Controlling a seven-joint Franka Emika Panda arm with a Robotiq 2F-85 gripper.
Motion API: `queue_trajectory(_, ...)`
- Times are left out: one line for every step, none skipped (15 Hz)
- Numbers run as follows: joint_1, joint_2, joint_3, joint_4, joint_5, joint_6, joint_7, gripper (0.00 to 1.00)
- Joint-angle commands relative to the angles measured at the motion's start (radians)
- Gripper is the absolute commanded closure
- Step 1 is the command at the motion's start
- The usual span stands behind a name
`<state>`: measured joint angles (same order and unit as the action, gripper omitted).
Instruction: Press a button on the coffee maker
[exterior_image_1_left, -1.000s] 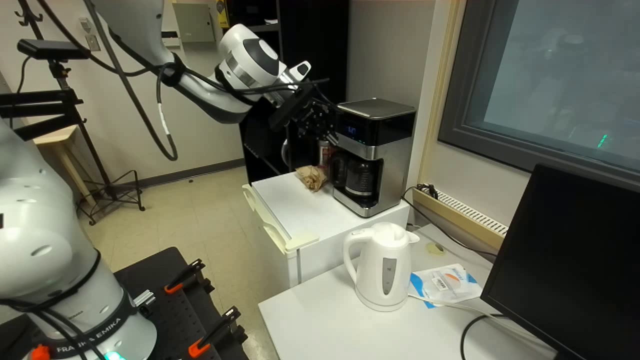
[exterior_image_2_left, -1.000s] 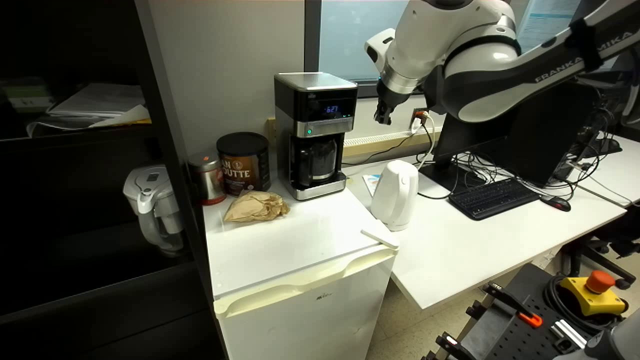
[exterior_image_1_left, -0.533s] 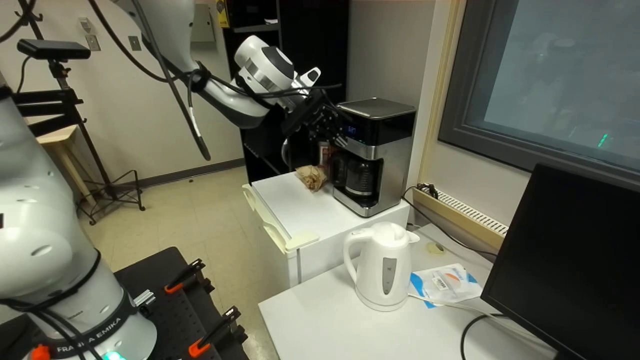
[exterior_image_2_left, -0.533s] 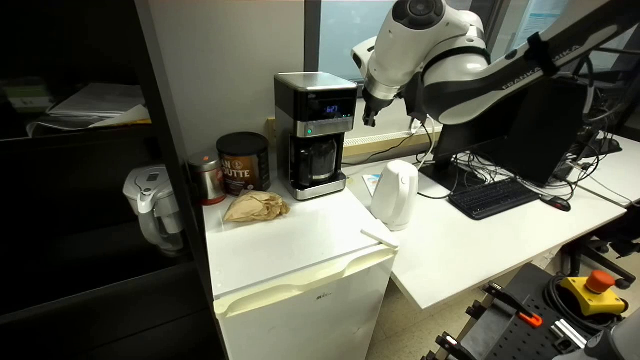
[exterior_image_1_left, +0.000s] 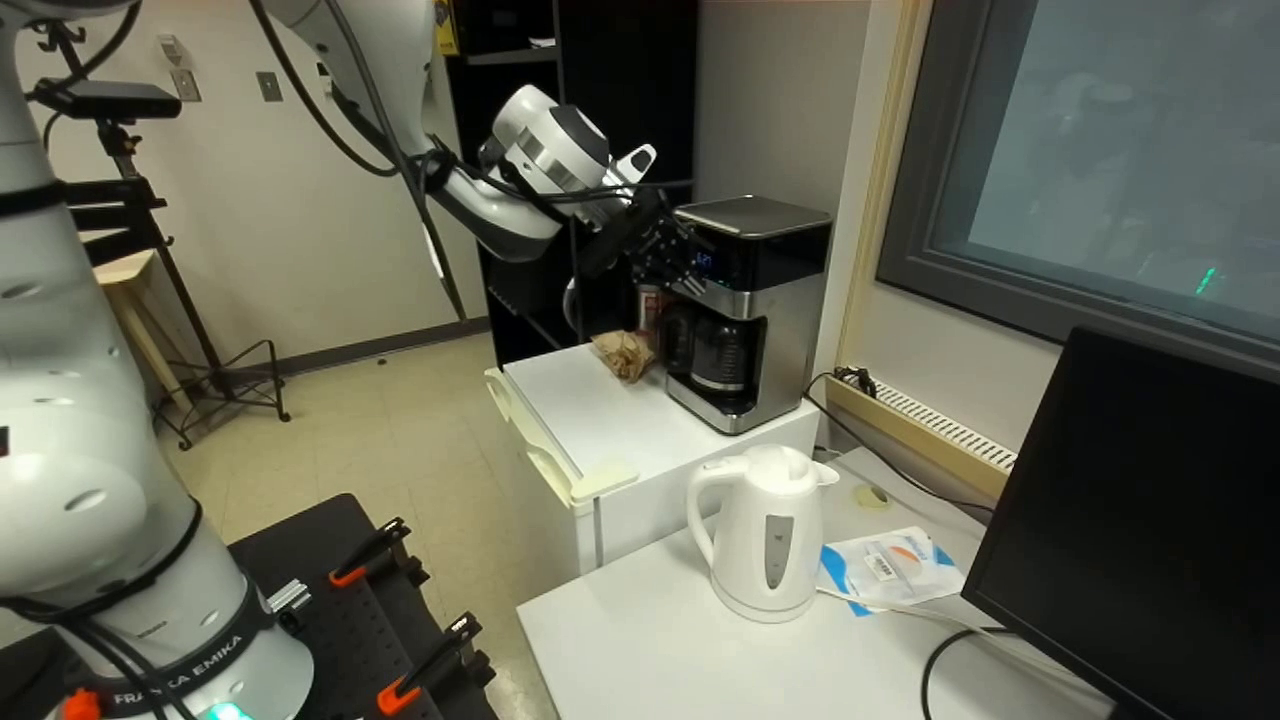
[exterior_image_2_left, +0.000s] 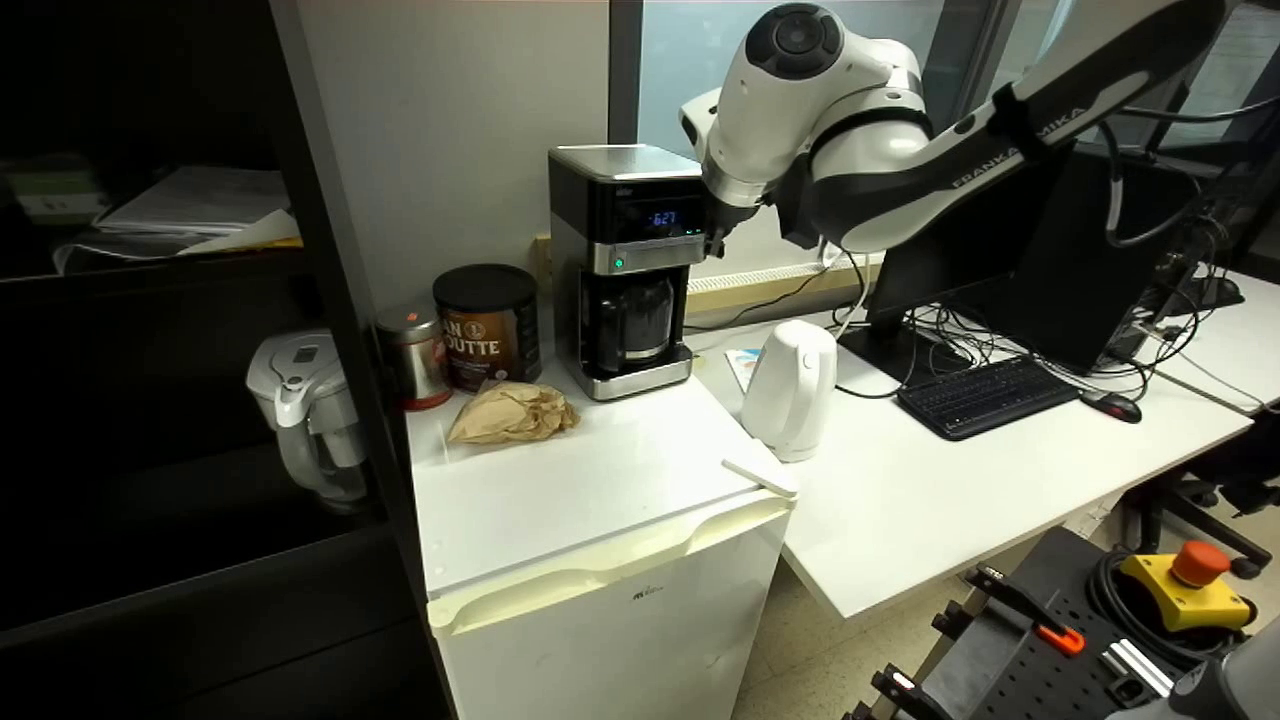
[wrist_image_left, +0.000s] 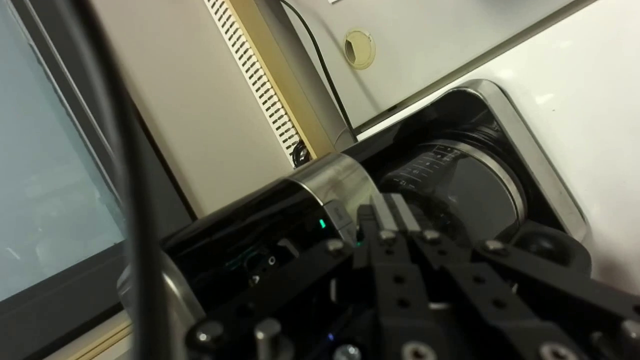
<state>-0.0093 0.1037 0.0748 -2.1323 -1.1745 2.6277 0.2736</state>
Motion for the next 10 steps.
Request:
queue_trajectory(0.008,0.056,0.002,0.064,-0.028,0.001,0.036,0.99)
queue_trajectory(0.009,0.065,0.003,0.073,-0.028,0.001,0.037,0.99)
queue_trajectory(0.010,0.074,0.004,0.082,-0.027,-0.001,0.038,0.99)
queue_trajectory(0.010,0.081,0.005,0.089,-0.026,-0.002,0.039,0.99)
queue_trajectory(0.011,0.089,0.005,0.097,-0.025,-0.004,0.040,0.99)
queue_trajectory(0.012,0.097,0.005,0.103,-0.026,-0.005,0.043,0.99)
queue_trajectory(0.012,0.105,0.004,0.111,-0.026,-0.006,0.045,0.99)
queue_trajectory(0.013,0.112,0.004,0.118,-0.027,-0.008,0.047,0.99)
queue_trajectory(0.014,0.120,0.003,0.125,-0.028,-0.009,0.049,0.99)
queue_trajectory(0.014,0.126,0.002,0.131,-0.031,-0.008,0.053,0.99)
